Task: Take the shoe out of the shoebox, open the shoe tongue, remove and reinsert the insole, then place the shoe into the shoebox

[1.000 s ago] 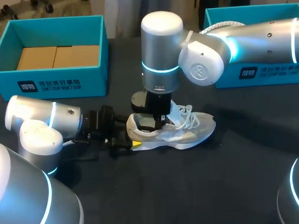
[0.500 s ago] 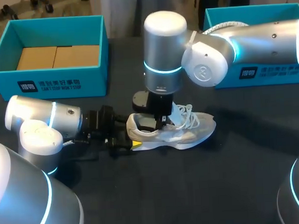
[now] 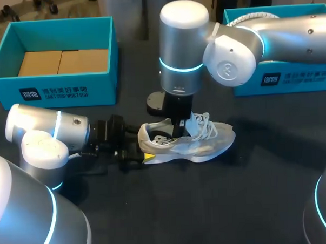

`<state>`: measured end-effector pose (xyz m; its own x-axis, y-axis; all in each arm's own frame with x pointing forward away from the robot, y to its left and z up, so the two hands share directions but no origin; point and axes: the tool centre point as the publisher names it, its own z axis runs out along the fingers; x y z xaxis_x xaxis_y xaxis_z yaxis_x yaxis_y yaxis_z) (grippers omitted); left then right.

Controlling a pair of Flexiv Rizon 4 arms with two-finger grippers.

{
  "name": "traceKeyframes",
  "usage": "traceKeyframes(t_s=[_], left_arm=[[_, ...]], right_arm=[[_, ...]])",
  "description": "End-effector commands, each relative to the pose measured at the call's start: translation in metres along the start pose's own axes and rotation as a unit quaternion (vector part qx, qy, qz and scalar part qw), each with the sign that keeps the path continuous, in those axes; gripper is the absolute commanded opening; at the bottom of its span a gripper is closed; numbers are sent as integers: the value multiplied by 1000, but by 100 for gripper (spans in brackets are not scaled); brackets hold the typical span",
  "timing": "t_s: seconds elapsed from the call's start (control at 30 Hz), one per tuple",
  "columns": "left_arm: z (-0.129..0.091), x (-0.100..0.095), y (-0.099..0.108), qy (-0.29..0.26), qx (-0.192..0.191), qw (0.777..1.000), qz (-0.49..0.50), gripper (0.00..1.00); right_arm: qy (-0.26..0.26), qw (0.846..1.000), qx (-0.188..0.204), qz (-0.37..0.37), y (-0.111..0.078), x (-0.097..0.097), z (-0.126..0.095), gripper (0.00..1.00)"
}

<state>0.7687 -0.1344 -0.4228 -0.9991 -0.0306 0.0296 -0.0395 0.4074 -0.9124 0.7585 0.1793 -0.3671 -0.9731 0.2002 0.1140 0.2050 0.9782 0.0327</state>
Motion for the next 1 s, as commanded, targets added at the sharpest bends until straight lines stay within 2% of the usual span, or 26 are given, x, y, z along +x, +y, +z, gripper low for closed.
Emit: traceKeyframes(t_s=[0.03, 0.5, 0.8, 1.0], left_arm=[[2, 0, 4, -1, 0, 1000, 0, 0], [2, 0, 4, -1, 0, 1000, 0, 0], [2, 0, 4, -1, 0, 1000, 0, 0], [2, 0, 4, -1, 0, 1000, 0, 0]], right_arm=[[-5, 1000, 2, 1, -2, 1, -10, 0], [-10, 1000, 13, -17, 7, 1, -38, 0], [0, 999, 7, -46, 31, 5, -50, 0], [1, 999, -1, -45, 41, 10, -55, 0]])
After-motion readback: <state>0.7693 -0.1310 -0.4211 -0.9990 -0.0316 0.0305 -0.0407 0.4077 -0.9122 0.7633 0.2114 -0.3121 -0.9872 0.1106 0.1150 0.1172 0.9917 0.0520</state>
